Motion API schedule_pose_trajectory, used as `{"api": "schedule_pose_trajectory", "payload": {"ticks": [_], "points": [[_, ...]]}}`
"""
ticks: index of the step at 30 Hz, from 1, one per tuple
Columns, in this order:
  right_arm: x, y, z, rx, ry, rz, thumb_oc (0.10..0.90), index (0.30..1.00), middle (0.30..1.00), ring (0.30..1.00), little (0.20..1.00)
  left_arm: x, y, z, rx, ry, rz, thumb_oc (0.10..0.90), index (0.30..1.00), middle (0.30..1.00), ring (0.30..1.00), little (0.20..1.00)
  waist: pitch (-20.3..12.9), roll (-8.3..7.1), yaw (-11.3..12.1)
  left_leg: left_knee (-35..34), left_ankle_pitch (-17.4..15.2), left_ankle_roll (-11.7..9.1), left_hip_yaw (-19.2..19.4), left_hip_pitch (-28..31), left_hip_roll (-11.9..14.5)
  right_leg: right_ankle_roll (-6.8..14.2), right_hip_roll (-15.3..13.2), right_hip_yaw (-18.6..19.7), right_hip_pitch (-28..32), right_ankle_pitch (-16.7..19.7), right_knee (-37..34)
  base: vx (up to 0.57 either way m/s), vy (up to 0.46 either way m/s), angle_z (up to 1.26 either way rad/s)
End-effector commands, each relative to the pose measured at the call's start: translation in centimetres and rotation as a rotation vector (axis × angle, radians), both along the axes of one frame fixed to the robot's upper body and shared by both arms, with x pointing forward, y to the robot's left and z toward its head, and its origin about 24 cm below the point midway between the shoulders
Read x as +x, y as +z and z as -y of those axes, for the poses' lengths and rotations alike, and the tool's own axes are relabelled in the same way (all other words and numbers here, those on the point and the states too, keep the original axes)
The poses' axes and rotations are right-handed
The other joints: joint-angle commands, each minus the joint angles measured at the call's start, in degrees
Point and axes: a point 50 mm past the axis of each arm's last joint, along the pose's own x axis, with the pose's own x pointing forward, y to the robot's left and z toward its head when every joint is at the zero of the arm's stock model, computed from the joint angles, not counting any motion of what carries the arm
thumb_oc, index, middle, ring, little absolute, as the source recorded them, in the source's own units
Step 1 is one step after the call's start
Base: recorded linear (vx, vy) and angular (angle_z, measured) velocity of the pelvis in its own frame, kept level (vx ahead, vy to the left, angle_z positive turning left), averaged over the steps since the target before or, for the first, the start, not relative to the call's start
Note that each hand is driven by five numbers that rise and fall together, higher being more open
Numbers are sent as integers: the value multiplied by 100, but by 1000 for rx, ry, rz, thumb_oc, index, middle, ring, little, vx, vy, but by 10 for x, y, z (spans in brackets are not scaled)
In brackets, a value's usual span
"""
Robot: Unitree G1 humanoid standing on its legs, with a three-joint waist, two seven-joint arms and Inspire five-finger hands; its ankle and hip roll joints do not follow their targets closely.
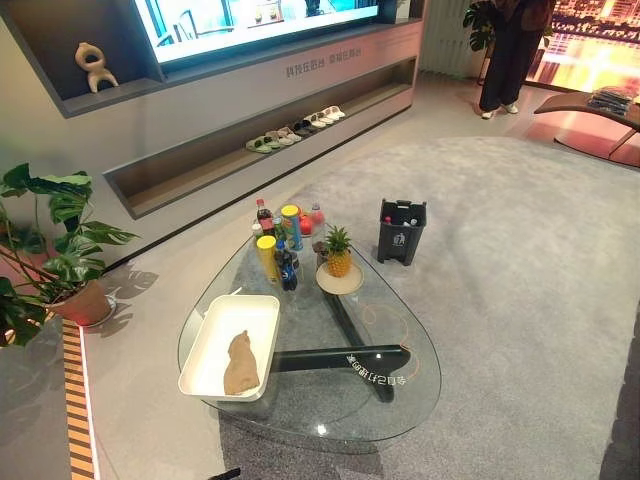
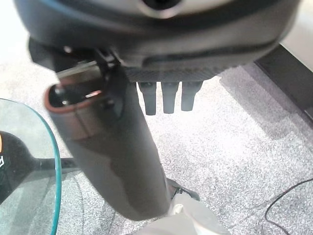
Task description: Wipe the table with a cloth and put it in the basket.
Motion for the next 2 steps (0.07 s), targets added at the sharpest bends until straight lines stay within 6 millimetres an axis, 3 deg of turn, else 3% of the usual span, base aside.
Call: {"api": "schedule_pose_trajectory", "payload": {"ticks": [1, 2], "points": [[27, 5, -1, -20, 74, 28, 800, 900, 900, 900, 900, 34, 9, -13, 60, -31, 68, 800, 900, 900, 900, 900, 113, -63, -51, 44, -498, -74, 191, 185, -92, 161, -82, -351, 129, -292, 288, 0, 0, 0], [27, 5, -1, -20, 74, 28, 800, 900, 900, 900, 900, 34, 9, -13, 60, -31, 68, 800, 900, 900, 900, 900, 113, -63, -51, 44, -498, -74, 191, 185, -92, 161, -82, -351, 129, -292, 288, 0, 0, 0]]}}
